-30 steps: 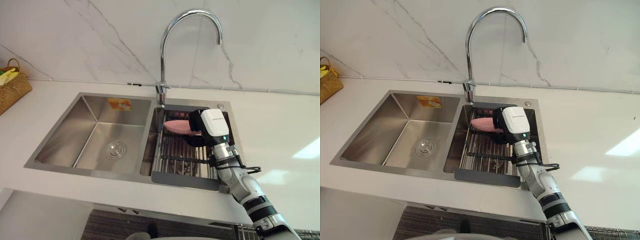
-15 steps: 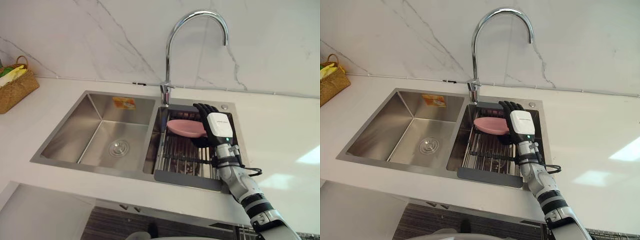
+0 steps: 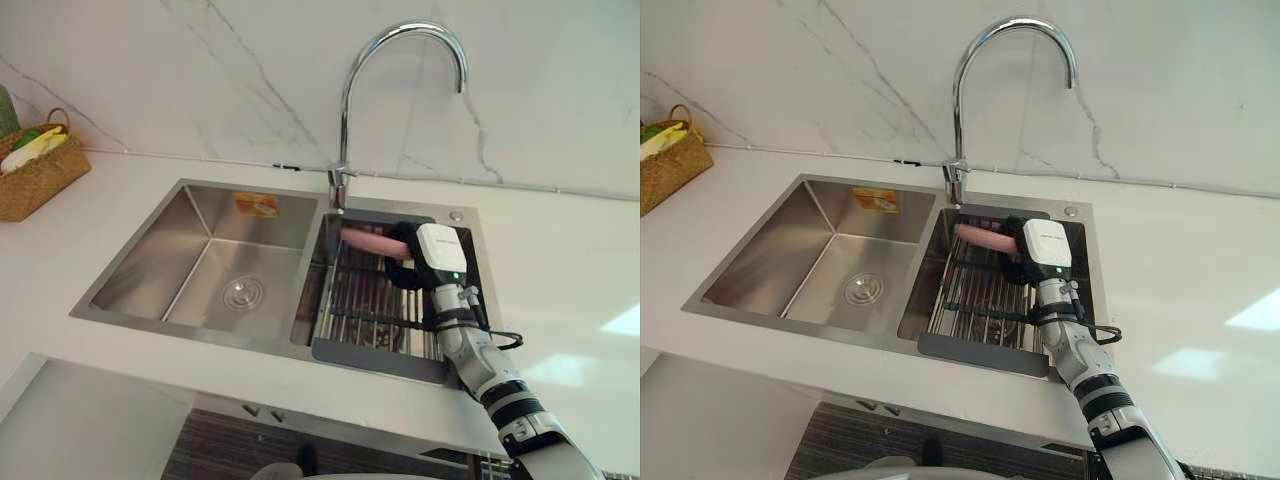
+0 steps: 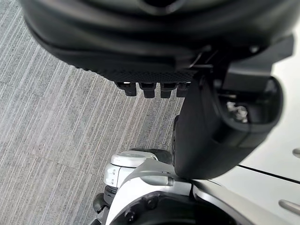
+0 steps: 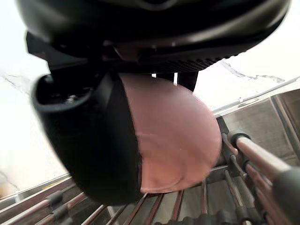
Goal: Walk over to the sink, pick up the cup, carry it to the dishwasher, place the cup inside the dishwasher, then close the dishwasher door
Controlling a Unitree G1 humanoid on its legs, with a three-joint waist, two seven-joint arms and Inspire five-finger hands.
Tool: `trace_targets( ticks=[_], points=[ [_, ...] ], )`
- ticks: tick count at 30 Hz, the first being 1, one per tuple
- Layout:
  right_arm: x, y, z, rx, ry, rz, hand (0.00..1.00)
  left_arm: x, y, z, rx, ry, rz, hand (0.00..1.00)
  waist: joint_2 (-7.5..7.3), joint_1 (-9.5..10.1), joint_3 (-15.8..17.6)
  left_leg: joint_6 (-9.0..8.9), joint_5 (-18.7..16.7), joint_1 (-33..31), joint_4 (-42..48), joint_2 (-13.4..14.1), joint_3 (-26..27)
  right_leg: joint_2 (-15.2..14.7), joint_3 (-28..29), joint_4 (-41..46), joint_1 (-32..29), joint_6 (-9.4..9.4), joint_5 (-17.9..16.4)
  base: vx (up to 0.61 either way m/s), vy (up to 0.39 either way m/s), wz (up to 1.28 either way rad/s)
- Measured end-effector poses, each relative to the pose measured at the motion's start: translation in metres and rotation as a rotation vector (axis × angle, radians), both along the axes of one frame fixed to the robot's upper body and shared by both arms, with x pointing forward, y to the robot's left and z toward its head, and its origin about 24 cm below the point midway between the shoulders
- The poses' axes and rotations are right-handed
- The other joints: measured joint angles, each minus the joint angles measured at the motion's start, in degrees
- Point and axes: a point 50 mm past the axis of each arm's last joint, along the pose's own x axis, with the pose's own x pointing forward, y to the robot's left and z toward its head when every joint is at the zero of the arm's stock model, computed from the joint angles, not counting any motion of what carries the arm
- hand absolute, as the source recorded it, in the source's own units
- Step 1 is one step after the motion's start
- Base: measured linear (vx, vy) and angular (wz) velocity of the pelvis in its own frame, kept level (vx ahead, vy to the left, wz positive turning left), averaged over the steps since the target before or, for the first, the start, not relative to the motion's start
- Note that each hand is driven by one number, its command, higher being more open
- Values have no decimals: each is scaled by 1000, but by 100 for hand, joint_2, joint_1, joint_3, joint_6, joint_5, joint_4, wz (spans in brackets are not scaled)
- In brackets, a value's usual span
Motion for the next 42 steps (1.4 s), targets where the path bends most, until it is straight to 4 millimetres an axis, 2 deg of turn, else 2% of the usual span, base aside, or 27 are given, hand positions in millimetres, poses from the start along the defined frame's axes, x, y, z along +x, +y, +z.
trace_targets(
  ticks=[10, 16, 20, 23, 25, 30, 32, 33, 35, 39, 42],
  points=[
    [-1, 12, 2, 49, -55, 33, 0, 1, 0, 0, 1, -6, -2, 100, 0, 19, 3, -2, -1, 0, 0, 5, 23, -1, 23, 1, 0, 0, 0, 0, 0, 0],
    [-1, 17, 21, 152, -140, 46, 0, 2, 1, 0, 4, -17, -2, 100, 11, 9, 15, -13, -11, 2, 1, 26, 118, -1, 148, 20, -49, -1, 2, -1, 2, -8],
    [-5, 16, 61, 277, -337, 43, 0, 1, 0, 0, 3, -17, 3, 100, 32, -5, 28, -14, -25, 12, 1, 46, 215, -4, 257, 60, -100, -2, 3, 0, 7, -12],
    [-12, 6, 98, 363, -517, 22, 0, 1, -1, 0, -1, -17, 5, 100, 31, -71, 28, -20, -45, 49, 2, 64, 308, -4, 364, 82, -123, -5, 5, 2, 9, -15],
    [-15, 0, 107, 382, -558, 10, 0, -1, -1, 0, -1, -13, 7, 100, 31, -71, 28, -45, -79, 101, 1, 86, 430, 2, 482, 85, -132, -18, 14, -4, 14, -34],
    [-42, -35, 115, 427, -628, -98, 0, -3, -1, 0, 7, -9, 7, 100, 22, -180, 19, -17, -143, 124, 1, 129, 686, 19, 757, 83, -239, -53, 41, 5, 15, -29],
    [-57, -59, 116, 399, -656, -195, 0, -6, 0, -1, 9, 2, 7, 100, 8, -306, 13, 8, -154, 125, 2, 133, 754, 19, 822, 83, -268, -56, 64, 28, 16, -17],
    [-60, -66, 117, 390, -663, -227, 0, -6, 0, -1, 11, 3, 3, 100, 4, -325, 10, 11, -158, 127, 2, 133, 763, 19, 832, 85, -272, -55, 65, 29, 15, -11],
    [-77, -94, 116, 355, -687, -363, 0, -6, 1, -1, 11, 6, -1, 100, -10, -391, -15, 17, -175, 131, 2, 142, 830, 18, 913, 118, -315, -56, 65, 25, 12, -15],
    [-99, -128, 111, 305, -689, -558, 0, -10, 1, -2, 6, 25, 14, 100, -51, -512, -50, 20, -199, 120, 2, 156, 899, -23, 1027, 407, -504, -77, -10, 0, 21, -14],
    [-120, -152, 98, 257, -653, -720, 0, -13, 3, -2, 9, 41, 13, 100, -93, -635, -48, 43, -231, 93, 0, 145, 991, -147, 1167, 1062, -864, -87, -196, -43, 54, -15]
  ],
)
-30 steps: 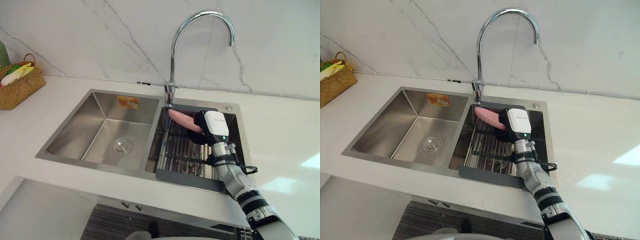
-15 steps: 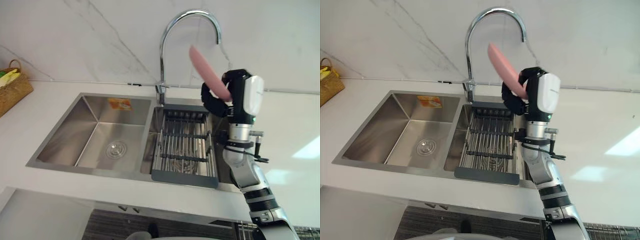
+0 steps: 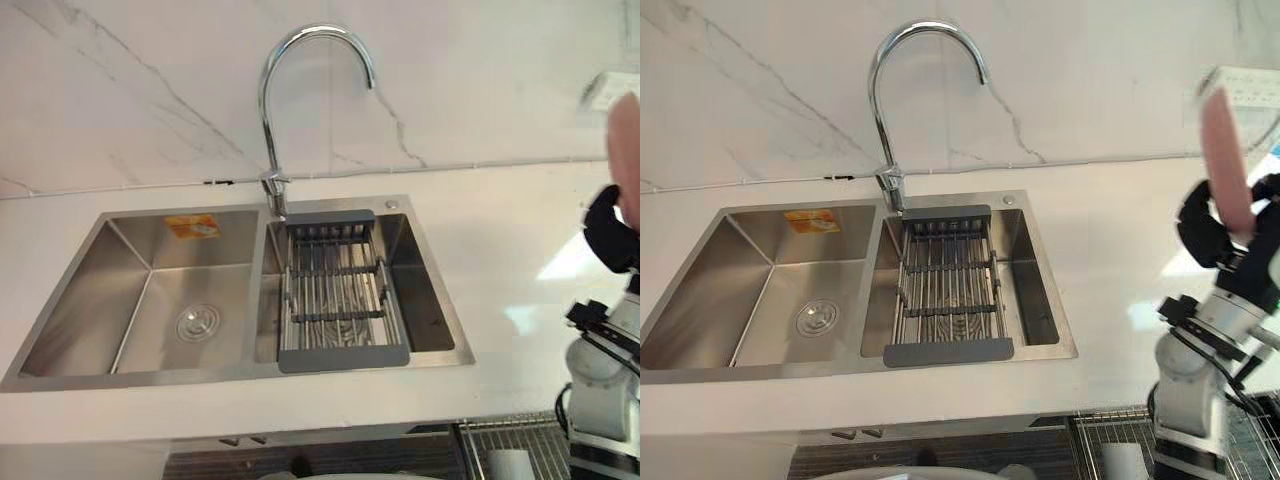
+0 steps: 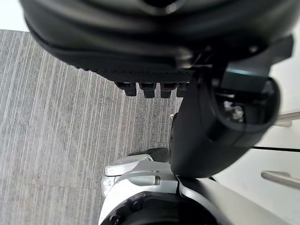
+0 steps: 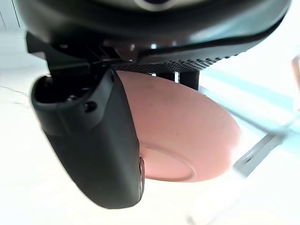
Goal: Walk over to the sink, pick up the cup, carry it to the dishwasher, place the cup inside the dishwasher, then close the dishwasher door
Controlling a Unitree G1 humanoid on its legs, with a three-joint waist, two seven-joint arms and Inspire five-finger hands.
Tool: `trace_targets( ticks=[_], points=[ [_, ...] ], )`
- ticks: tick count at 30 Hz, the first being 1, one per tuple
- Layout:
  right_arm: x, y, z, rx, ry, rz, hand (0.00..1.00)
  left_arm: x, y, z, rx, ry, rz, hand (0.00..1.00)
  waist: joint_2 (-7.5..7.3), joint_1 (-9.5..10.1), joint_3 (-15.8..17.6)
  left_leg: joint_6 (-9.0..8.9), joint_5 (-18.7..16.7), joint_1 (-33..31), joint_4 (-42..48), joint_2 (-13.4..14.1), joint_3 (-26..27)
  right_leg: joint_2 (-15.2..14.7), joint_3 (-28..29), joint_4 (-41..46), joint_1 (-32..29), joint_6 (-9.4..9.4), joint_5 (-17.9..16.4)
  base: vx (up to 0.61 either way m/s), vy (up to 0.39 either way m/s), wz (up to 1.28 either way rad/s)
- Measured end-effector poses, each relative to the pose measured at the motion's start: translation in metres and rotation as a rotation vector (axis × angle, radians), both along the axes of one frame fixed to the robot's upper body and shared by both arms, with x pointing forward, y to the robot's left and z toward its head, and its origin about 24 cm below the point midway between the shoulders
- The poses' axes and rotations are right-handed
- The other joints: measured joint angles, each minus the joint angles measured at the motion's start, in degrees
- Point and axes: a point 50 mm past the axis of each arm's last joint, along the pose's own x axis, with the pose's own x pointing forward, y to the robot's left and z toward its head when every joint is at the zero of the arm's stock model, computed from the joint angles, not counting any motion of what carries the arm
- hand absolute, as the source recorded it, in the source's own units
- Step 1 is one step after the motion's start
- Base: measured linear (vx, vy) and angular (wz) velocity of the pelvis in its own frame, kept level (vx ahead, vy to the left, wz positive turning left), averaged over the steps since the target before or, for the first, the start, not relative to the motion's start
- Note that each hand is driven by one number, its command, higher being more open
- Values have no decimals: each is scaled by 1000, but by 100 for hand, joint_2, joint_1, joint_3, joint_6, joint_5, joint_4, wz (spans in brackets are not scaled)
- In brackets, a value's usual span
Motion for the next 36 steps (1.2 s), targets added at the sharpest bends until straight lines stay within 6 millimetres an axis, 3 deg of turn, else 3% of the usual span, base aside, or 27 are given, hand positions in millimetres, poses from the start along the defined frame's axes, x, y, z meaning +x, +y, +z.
trace_targets(
  ticks=[4, 5, 7, 9, 11, 13, 15, 16, 17, 19, 20, 22, 23, 25, 26, 27, 29, 32, 36],
  points=[
    [-21, -21, -22, 29, 42, -167, 0, 0, 5, 1, 11, 10, -1, 100, -153, -60, -25, 69, 13, -263, -1, -38, 242, -54, 302, 149, -462, -4, -2, -94, 66, -33],
    [-28, -27, -35, 57, 60, -235, 0, 0, 12, 2, 23, 12, 14, 100, -266, -155, 11, 63, 48, -375, 0, -39, 389, -53, 352, 111, -681, -44, -33, -108, 41, -34],
    [-37, -31, -49, 92, 72, -304, 0, 1, 17, 3, 26, 14, 48, 100, -339, -158, 39, 13, 142, -446, 37, -15, 649, -47, 323, -3, -787, -24, -45, -71, 40, -52],
    [-47, -31, -63, 143, 69, -368, 0, -2, 20, 4, 26, 20, 111, 100, -395, -146, 47, 32, 130, -500, 37, 97, 972, -108, -123, -235, -802, -97, -88, -10, 42, -92],
    [-46, -25, -75, 185, 57, -373, 0, -8, 26, 6, 46, 20, 237, 100, -419, -101, 68, 219, 10, -577, 6, 469, 1678, -327, -1419, -75, -926, -684, -184, -48, 30, -160],
    [-48, -24, -84, 195, 60, -383, 0, -12, 35, 8, 89, 30, 278, 100, -531, -110, 124, 198, -11, -616, 9, 671, 2087, -571, -1932, 598, -1118, -805, -77, -69, 23, -140],
    [-57, -28, -99, 212, 95, -432, 0, -14, 46, 11, 133, 43, 286, 100, -638, -179, 120, 165, -25, -660, 72, 830, 2262, -788, -2035, 1127, -1095, -819, 47, -32, -44, -73],
    [-66, -30, -111, 234, 124, -469, 0, -14, 50, 12, 148, 42, 299, 100, -694, -213, 95, 130, -47, -713, 193, 913, 2289, -879, -2029, 1341, -931, -803, 385, 46, -151, -21],
    [-74, -30, -123, 261, 156, -497, 0, -15, 54, 14, 165, 43, 305, 100, -789, -219, 37, 103, -65, -782, 373, 936, 2297, -952, -1884, 1342, -762, -646, 867, 60, -159, -10],
    [-77, -27, -139, 297, 209, -501, 0, -12, 54, 13, 164, 34, 318, 100, -779, -175, 24, 81, -55, -922, 666, 1028, 2347, -731, -1739, 901, -686, -512, 958, 35, -150, -8],
    [-77, -21, -147, 321, 235, -494, 0, -11, 53, 13, 161, 25, 325, 100, -743, -92, -2, 125, -96, -1003, 791, 1147, 2419, -482, -1616, 224, -418, -276, 1005, 12, -135, -14],
    [-68, -8, -154, 352, 238, -448, 0, -12, 56, 13, 173, 11, 344, 100, -819, -66, -2, 85, -178, -1108, 1016, 1170, 2471, -501, -1522, 272, -318, -130, 541, 14, -121, -16],
    [-61, 0, -157, 363, 239, -412, 0, -11, 56, 14, 170, -4, 369, 100, -871, 31, -20, 56, -248, -1152, 1208, 1228, 2609, -460, -1514, 46, -225, -110, 528, -14, -185, -62],
    [-34, 16, -152, 353, 207, -281, 0, -13, 52, 12, 150, -31, 458, 100, -898, 292, -8, -101, -526, -1212, 1868, 1535, 2978, -195, -1454, -911, 59, 95, 531, -92, -257, -99],
    [-31, 20, -151, 347, 204, -252, 0, -14, 52, 12, 149, -36, 470, 100, -904, 329, -8, -130, -587, -1232, 2021, 1588, 3031, -164, -1431, -1099, 122, 218, 484, -143, -269, -62],
    [-28, 22, -151, 344, 207, -223, 0, -13, 47, 11, 144, -42, 480, 100, -802, 327, 14, -171, -634, -1301, 2222, 1761, 3035, -31, -1416, -1267, 168, 280, 515, -151, -215, -27],
    [-36, 22, -155, 346, 244, -220, 0, -18, 32, 7, 116, -33, 491, 100, -631, 321, -8, -199, -500, -1252, 2119, 1822, 3034, 59, -1377, -1243, 155, 209, 476, -131, -133, -11],
    [-40, 24, -159, 349, 289, -189, 0, -24, 21, 4, 95, -30, 511, 100, -566, 267, 57, -184, -194, -1119, 1696, 1696, 3033, 70, -1370, -1143, 117, 144, 442, -61, -35, 0],
    [-28, 36, -158, 335, 344, -73, 0, -17, 15, 4, 77, -52, 510, 100, -506, 251, 224, -143, 123, -1002, 1197, 1443, 2968, 30, -1471, -1084, 104, 116, 438, -72, 31, 16]
  ],
)
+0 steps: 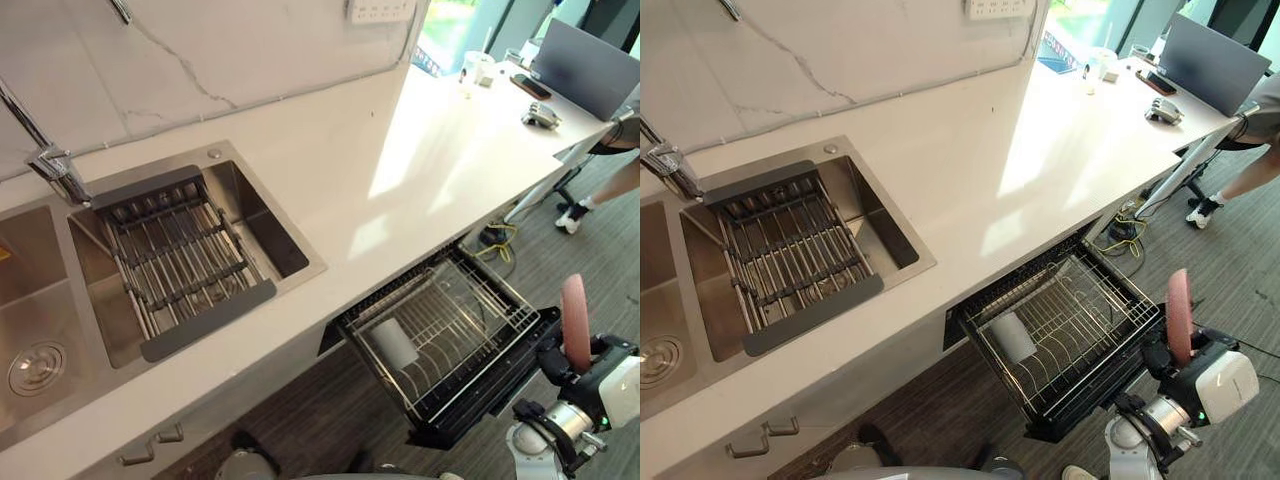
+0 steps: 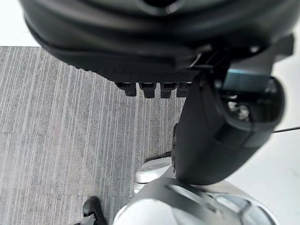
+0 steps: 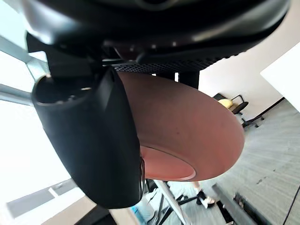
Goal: Walk over to the sink, pick up the cup, carry it to the dishwasher, place the cup inside the dishwasher, then close the dishwasher door
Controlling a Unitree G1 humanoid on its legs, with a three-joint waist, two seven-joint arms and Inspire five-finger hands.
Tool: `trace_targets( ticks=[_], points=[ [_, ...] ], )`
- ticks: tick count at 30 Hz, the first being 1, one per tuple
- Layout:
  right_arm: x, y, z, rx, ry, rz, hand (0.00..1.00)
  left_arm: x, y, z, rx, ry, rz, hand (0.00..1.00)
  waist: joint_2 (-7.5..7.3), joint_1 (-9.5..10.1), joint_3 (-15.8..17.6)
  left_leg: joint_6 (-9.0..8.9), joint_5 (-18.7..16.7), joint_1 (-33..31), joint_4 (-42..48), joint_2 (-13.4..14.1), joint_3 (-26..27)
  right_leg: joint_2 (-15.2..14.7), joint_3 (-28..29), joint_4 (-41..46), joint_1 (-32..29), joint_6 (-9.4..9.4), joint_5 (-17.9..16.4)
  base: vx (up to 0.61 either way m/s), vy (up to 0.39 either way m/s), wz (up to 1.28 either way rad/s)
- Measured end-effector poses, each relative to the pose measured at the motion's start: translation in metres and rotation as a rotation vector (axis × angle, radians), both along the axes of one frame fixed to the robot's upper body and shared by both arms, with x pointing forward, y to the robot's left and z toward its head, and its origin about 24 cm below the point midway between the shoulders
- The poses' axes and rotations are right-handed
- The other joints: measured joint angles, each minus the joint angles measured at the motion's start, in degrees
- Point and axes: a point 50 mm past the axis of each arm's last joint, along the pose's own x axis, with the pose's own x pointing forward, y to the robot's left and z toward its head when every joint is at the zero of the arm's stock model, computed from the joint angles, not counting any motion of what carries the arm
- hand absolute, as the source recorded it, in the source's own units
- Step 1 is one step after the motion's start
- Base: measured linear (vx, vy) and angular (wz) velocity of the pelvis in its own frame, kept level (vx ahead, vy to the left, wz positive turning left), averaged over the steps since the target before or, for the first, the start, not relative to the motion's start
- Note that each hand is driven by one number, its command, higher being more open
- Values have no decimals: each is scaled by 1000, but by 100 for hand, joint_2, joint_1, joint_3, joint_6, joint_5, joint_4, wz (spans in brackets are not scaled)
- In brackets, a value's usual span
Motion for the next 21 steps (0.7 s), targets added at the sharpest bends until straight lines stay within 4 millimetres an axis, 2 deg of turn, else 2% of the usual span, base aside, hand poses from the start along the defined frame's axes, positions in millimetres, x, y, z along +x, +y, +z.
trace_targets(
  ticks=[3, 5, 7, 10, 15, 21],
  points=[
    [9, 11, -5, 37, 66, 106, 0, 4, -9, -1, -20, -7, -34, 100, 179, 38, 114, 55, 123, 97, -251, -186, -173, -85, -188, 52, 116, 38, -38, -43, 73, 35],
    [18, 17, -7, 62, 113, 177, 0, 8, -14, -2, -39, -26, -48, 100, 388, 95, 228, 83, 141, 86, -289, -272, -306, -154, -315, 126, 161, 60, -58, -28, 103, 32],
    [28, 22, -6, 74, 121, 213, 0, 8, -19, -3, -56, -27, -69, 100, 520, 94, 304, 115, 162, 46, -309, -328, -369, -182, -375, 146, 160, 59, -60, -23, 91, 21],
    [41, 24, -2, 73, 137, 244, 0, 8, -23, -3, -83, -24, -90, 100, 632, 97, 366, 144, 177, -46, -310, -377, -503, -199, -486, 148, 150, 54, -69, -10, 70, 22],
    [58, 12, 9, 27, 178, 262, 0, 19, -24, -4, -143, -17, -102, 100, 741, 183, 552, 174, 198, -197, -247, -399, -732, -187, -626, 146, 134, 57, -73, 3, 40, 16],
    [83, -16, 23, -46, 250, 188, 0, 28, -35, -5, -330, 33, -59, 100, 1084, 179, 852, 191, 237, -477, -133, -381, -1122, -176, -713, 318, -46, 53, -92, -7, 36, 9]
  ],
)
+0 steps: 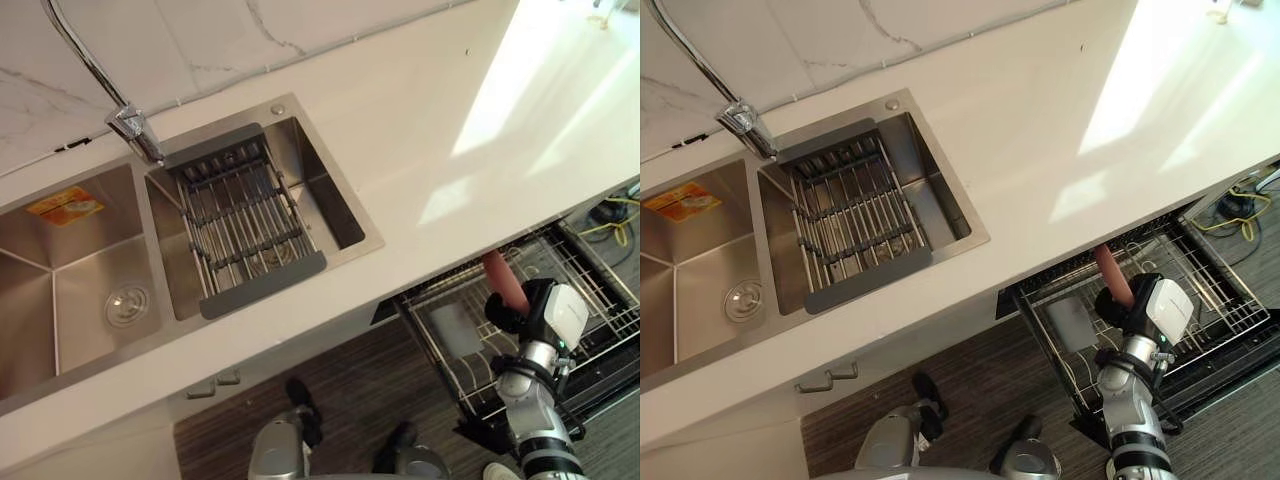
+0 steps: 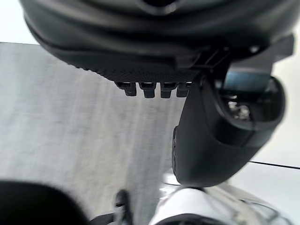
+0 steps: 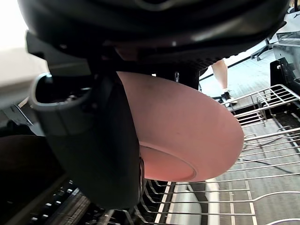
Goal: Walk over to the sink, pick up the cup, carry it to the dishwasher, place the cup inside the dishwasher, then close the dishwasher door
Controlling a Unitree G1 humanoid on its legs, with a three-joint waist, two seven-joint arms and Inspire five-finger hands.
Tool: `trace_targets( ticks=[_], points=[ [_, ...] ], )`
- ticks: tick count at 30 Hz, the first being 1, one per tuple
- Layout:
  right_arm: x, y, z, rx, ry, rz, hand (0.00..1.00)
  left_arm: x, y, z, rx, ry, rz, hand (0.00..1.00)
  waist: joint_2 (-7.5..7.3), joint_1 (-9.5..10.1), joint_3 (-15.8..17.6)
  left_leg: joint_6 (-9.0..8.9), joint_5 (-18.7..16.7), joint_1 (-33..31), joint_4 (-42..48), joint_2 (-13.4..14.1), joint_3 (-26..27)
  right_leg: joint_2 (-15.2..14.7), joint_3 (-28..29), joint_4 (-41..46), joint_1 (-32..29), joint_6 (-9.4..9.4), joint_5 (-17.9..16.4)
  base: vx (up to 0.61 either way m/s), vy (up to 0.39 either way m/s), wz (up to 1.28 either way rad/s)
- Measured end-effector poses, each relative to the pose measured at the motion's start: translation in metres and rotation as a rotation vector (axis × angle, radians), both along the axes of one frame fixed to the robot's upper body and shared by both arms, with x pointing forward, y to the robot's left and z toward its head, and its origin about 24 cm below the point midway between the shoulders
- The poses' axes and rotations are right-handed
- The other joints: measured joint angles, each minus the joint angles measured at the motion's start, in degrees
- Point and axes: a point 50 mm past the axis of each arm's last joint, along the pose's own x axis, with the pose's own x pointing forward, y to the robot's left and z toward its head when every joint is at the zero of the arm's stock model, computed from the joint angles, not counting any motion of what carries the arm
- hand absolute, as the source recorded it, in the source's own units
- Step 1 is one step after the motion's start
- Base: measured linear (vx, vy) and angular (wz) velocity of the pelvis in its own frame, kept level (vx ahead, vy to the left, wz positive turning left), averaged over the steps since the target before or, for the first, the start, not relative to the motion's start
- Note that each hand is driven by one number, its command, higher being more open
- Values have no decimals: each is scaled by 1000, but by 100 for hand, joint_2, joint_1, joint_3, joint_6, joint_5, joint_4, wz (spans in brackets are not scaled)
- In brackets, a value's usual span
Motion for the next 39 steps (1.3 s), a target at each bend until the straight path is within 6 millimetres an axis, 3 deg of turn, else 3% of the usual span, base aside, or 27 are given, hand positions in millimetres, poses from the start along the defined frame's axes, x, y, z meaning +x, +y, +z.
trace_targets(
  ticks=[3, 6, 13, 14, 23, 27, 35, 39],
  points=[
    [8, -10, 8, -33, 11, -47, 0, 2, -8, 0, -86, 10, -3, 100, 47, 3, 169, -31, 153, -134, -5, 1, -200, -37, 14, 109, -163, -49, -41, -23, 39, -3],
    [11, -21, 15, -65, 36, -91, 0, 3, -12, -1, -127, 20, 4, 100, 38, 22, 266, -25, 254, -202, -102, 20, -224, -198, 137, 579, -503, -119, -296, -32, 46, -13],
    [7, -29, 11, -35, 95, -134, 0, 9, -4, 1, -108, -4, 8, 100, -134, 13, 403, -47, 478, -225, -307, -40, -201, -481, 231, 1366, -926, -174, -735, -5, 7, -2],
    [6, -28, 9, -27, 111, -131, 100, 9, -4, 1, -107, -7, 8, 100, -145, 16, 417, -54, 489, -238, -313, -46, -199, -512, 236, 1451, -968, -167, -774, 0, 0, 0],
    [0, -7, -20, 189, 136, -183, 100, 16, 2, 1, -74, -57, 28, 100, -250, 53, 501, -111, 531, -271, -345, -90, -142, -726, 302, 1981, -1222, -153, -1047, 5, -15, -1],
    [2, 2, -22, 230, 119, -173, 100, 19, 4, 2, -48, -67, 11, 100, -265, 51, 513, -113, 532, -266, -343, -90, -135, -734, 319, 2006, -1233, -155, -1063, 0, 0, 0],
    [12, 16, -1, 272, -54, -83, 100, 18, 6, 2, -59, -44, 9, 100, -331, 34, 552, -134, 517, -242, -252, -80, -110, -745, 378, 2010, -1213, -155, -1063, -5, -3, -1],
    [15, 27, 26, 331, -249, -8, 100, 17, 8, 3, -56, -33, 11, 100, -357, -79, 566, -143, 500, -233, -177, -68, -89, -744, 388, 2003, -1176, -152, -1060, 0, 0, 0]
  ],
)
